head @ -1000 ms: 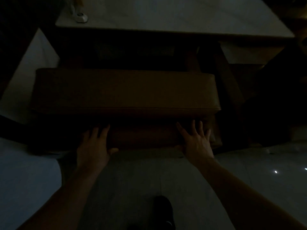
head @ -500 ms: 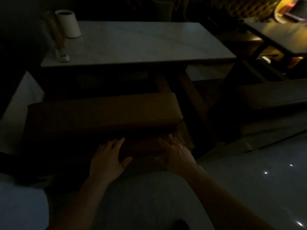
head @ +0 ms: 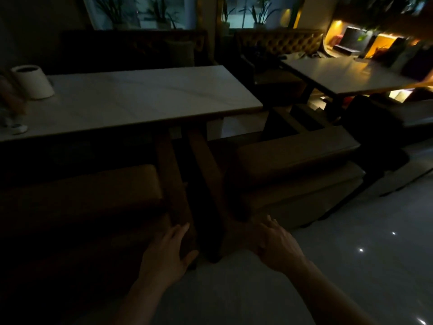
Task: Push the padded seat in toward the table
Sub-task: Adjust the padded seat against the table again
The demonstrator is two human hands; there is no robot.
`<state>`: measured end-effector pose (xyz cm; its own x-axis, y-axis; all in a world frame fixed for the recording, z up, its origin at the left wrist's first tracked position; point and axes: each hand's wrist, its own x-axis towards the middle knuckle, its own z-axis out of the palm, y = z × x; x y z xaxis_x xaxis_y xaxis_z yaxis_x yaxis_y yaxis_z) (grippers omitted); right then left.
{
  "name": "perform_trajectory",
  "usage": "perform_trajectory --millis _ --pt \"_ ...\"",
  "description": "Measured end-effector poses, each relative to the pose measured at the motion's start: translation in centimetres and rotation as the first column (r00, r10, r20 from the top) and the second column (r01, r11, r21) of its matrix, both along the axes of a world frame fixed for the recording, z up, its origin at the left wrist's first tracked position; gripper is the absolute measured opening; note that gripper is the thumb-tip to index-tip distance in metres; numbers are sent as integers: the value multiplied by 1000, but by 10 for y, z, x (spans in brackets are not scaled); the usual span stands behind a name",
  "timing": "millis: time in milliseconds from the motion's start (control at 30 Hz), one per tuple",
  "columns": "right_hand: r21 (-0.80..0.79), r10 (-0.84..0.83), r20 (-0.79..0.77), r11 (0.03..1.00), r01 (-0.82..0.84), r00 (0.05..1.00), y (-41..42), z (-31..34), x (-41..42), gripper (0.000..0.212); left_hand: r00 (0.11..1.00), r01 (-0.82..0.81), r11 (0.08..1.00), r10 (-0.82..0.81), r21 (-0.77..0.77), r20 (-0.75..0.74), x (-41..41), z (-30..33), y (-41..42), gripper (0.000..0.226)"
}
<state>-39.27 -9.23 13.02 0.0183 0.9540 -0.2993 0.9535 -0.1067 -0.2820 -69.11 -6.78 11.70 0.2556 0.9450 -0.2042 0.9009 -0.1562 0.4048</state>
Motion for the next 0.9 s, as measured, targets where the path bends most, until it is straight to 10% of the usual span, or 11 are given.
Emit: perform_trajectory --millis 900 --pt "-24 64 132 998 -61 989 177 -82 340 95 997 -16 994 25 110 -78 371 -94 142 94"
